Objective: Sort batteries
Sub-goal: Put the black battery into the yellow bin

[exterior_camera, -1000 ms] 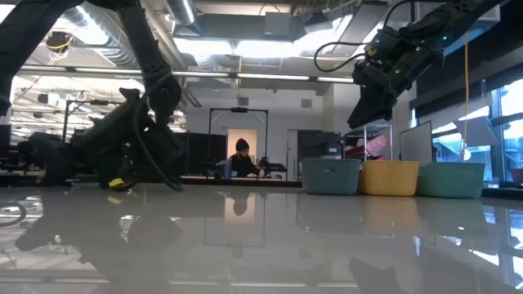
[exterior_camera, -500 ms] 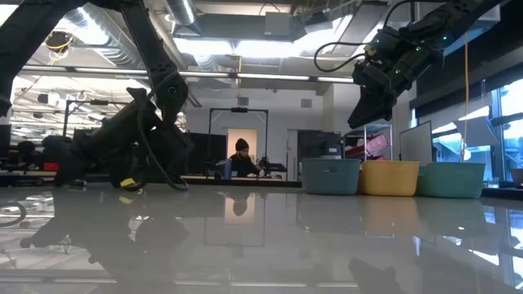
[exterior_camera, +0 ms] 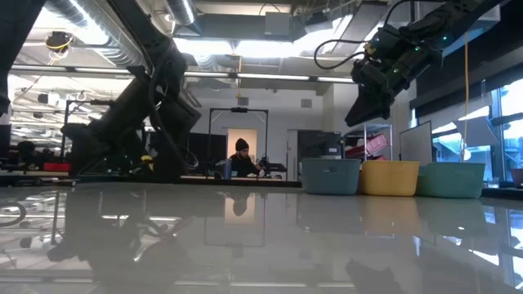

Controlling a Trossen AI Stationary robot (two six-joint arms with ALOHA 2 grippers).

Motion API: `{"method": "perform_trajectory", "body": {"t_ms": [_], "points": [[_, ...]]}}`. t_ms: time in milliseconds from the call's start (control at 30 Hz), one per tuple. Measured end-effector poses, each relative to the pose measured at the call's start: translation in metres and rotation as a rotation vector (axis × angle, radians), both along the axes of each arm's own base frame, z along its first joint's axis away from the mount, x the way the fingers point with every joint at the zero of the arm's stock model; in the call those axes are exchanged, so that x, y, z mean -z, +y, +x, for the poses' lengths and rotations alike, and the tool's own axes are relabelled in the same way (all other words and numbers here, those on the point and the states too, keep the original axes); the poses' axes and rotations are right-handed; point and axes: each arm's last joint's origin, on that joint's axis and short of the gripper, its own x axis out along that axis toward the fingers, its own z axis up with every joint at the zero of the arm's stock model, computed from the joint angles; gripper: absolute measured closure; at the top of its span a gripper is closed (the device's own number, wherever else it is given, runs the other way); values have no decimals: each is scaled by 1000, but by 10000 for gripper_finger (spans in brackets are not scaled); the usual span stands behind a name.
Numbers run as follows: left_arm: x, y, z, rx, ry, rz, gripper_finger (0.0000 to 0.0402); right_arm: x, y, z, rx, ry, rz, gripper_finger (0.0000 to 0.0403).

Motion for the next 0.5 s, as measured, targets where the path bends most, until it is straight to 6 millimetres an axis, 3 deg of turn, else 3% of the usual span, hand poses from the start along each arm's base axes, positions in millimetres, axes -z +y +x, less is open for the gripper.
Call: {"method": "perform_trajectory", "body": {"t_ms": [267,500], "points": [[0,3,-2,-27,7,5,220,1,0,0,0,6,7,281],[4,0,-7,-13,15,-43,188,1,0,0,-2,4,8,281]]}}
